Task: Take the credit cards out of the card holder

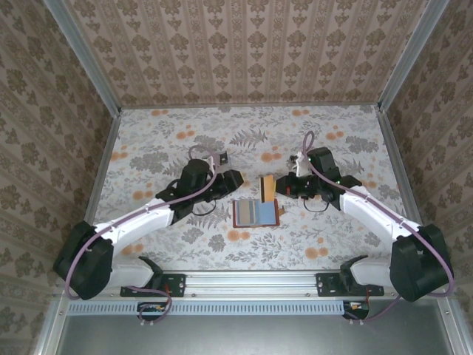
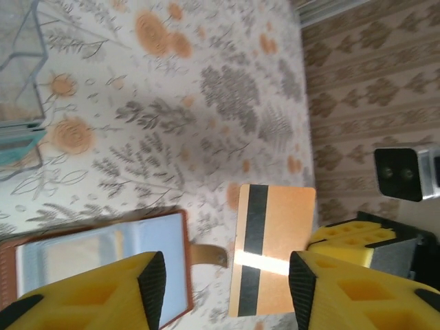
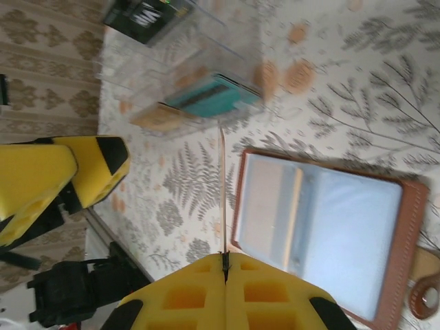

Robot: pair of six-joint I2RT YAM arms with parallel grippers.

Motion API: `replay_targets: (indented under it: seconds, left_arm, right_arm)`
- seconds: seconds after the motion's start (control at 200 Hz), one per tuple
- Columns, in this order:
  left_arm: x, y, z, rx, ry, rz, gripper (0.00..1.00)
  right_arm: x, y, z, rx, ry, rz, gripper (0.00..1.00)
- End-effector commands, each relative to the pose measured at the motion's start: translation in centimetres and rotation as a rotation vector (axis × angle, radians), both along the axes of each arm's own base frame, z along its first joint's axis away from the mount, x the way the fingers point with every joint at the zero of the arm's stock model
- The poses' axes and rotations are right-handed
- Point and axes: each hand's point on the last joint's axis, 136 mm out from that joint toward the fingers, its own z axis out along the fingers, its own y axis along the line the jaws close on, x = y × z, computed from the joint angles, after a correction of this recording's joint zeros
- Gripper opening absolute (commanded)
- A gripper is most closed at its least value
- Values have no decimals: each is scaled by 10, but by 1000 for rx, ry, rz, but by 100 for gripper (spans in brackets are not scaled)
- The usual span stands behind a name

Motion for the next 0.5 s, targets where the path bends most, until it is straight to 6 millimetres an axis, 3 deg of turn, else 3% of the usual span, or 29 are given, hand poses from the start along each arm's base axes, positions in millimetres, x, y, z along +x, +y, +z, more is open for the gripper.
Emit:
replay_targets:
  seconds: [0.0, 0.2, 0.495]
  left_arm:
    - [-1, -3, 17, -105, -17, -14, 50]
    - [-3, -9, 23, -154, -17, -43, 46]
    - [-4, -24, 31, -229, -22, -86, 39]
  right_arm:
    - [11, 13, 44, 120, -100, 43, 0]
    - [20, 22, 64, 192, -129, 58, 0]
    - [20, 30, 65, 260, -103, 78, 0]
